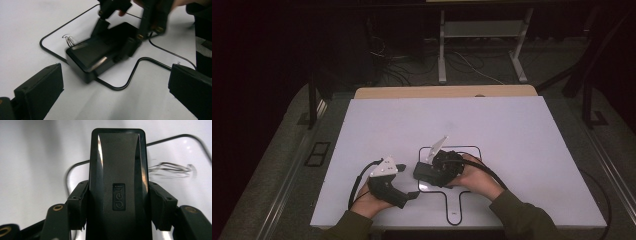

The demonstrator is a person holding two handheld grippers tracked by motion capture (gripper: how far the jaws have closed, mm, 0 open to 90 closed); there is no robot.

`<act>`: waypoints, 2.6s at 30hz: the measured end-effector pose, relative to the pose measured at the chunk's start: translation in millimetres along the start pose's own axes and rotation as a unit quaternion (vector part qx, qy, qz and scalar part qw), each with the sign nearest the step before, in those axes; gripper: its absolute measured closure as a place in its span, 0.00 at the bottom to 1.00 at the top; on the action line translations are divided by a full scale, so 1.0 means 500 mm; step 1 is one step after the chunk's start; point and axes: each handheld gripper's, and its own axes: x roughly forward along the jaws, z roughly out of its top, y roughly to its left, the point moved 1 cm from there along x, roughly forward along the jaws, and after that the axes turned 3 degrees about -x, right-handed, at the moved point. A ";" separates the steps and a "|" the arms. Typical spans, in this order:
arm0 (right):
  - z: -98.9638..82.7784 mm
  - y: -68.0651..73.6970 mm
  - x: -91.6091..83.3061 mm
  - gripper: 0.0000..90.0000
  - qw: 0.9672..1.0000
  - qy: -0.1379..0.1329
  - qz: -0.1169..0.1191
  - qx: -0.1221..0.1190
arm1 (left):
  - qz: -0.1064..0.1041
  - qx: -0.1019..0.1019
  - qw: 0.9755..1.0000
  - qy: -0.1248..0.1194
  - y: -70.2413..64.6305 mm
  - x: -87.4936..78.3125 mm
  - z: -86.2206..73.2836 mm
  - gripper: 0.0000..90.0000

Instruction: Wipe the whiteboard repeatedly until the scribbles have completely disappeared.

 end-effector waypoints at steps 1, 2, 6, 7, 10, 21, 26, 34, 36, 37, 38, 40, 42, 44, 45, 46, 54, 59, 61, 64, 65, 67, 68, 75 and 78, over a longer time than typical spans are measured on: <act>0.001 -0.016 0.001 0.43 1.000 -0.002 -0.009 0.011 | 0.000 0.000 1.000 0.001 0.000 0.000 0.000 0.00; 0.001 -0.030 0.002 0.43 1.000 -0.003 -0.013 0.018 | 0.000 0.001 1.000 0.002 0.001 -0.001 0.000 0.00; 0.002 -0.062 0.003 0.43 0.999 -0.001 -0.025 0.035 | 0.000 0.000 1.000 0.002 0.003 0.000 -0.001 0.00; 0.002 -0.080 0.003 0.43 0.999 0.000 -0.032 0.044 | 0.000 0.001 1.000 0.002 0.003 0.000 -0.001 0.00; 0.002 -0.089 0.003 0.43 0.998 -0.001 -0.030 0.052 | 0.000 0.000 1.000 0.002 0.003 -0.001 -0.001 0.00; 0.004 -0.004 0.005 0.43 1.000 -0.004 -0.003 0.003 | -0.001 -0.002 1.000 0.000 0.000 0.001 0.000 0.00; 0.006 0.025 0.004 0.43 1.000 0.000 0.008 -0.016 | 0.000 0.001 1.000 0.002 0.001 0.001 0.000 0.00; 0.010 -0.036 0.009 0.43 1.000 -0.005 -0.020 0.017 | 0.000 0.000 1.000 0.002 0.002 0.002 0.000 0.00; 0.013 -0.047 0.011 0.43 0.999 -0.005 -0.024 0.024 | 0.000 -0.001 1.000 0.001 0.002 0.001 0.000 0.00; 0.014 -0.050 0.011 0.43 0.999 -0.003 -0.024 0.024 | 0.000 -0.001 1.000 0.001 0.003 0.001 -0.001 0.00; 0.014 -0.049 0.011 0.43 0.999 -0.003 -0.026 0.019 | 0.000 -0.002 1.000 0.001 0.003 0.000 -0.001 0.00; 0.015 -0.038 0.011 0.43 1.000 0.000 -0.022 0.022 | 0.000 -0.002 1.000 0.001 0.003 0.000 -0.001 0.00; 0.015 -0.023 0.010 0.43 1.000 0.001 -0.017 0.008 | 0.000 -0.002 1.000 0.001 0.003 0.001 -0.001 0.00; 0.013 -0.006 0.010 0.43 1.000 -0.001 -0.010 0.000 | 0.000 0.000 1.000 0.002 0.002 0.001 0.000 0.00; 0.012 0.002 0.009 0.43 1.000 -0.001 -0.006 -0.003 | 0.000 0.000 1.000 0.002 0.001 0.001 0.000 0.00; 0.011 0.010 0.009 0.43 1.000 -0.001 -0.001 -0.008 | 0.001 0.000 1.000 0.001 0.001 0.002 0.000 0.00; 0.011 0.014 0.008 0.43 1.000 -0.002 0.004 -0.013 | 0.001 0.001 1.000 0.003 0.001 0.002 0.000 0.00; 0.013 -0.032 0.012 0.43 1.000 -0.007 -0.025 0.009 | 0.001 0.000 1.000 0.002 0.002 0.001 0.000 0.00; 0.014 -0.047 0.013 0.43 0.999 -0.007 -0.031 0.018 | 0.001 -0.001 1.000 0.003 0.002 0.001 -0.001 0.00; 0.014 -0.051 0.013 0.43 0.999 -0.007 -0.040 0.021 | 0.002 -0.002 1.000 0.002 0.002 0.001 -0.001 0.00; 0.015 -0.039 0.011 0.43 0.999 -0.001 -0.041 0.010 | 0.002 -0.001 1.000 0.002 0.002 0.001 -0.001 0.00; 0.016 -0.031 0.011 0.43 0.999 0.000 -0.039 0.005 | 0.002 -0.002 1.000 0.003 0.002 0.001 -0.001 0.00; 0.016 -0.022 0.011 0.43 0.999 0.001 -0.042 -0.003 | 0.002 -0.002 1.000 0.002 0.002 0.001 0.000 0.00; 0.013 0.028 0.008 0.43 0.999 -0.002 -0.028 -0.032 | 0.003 0.002 1.000 0.005 0.001 0.002 0.000 0.00; 0.013 0.022 0.010 0.43 0.999 0.001 -0.035 -0.034 | 0.003 0.002 1.000 0.005 0.001 0.002 0.000 0.00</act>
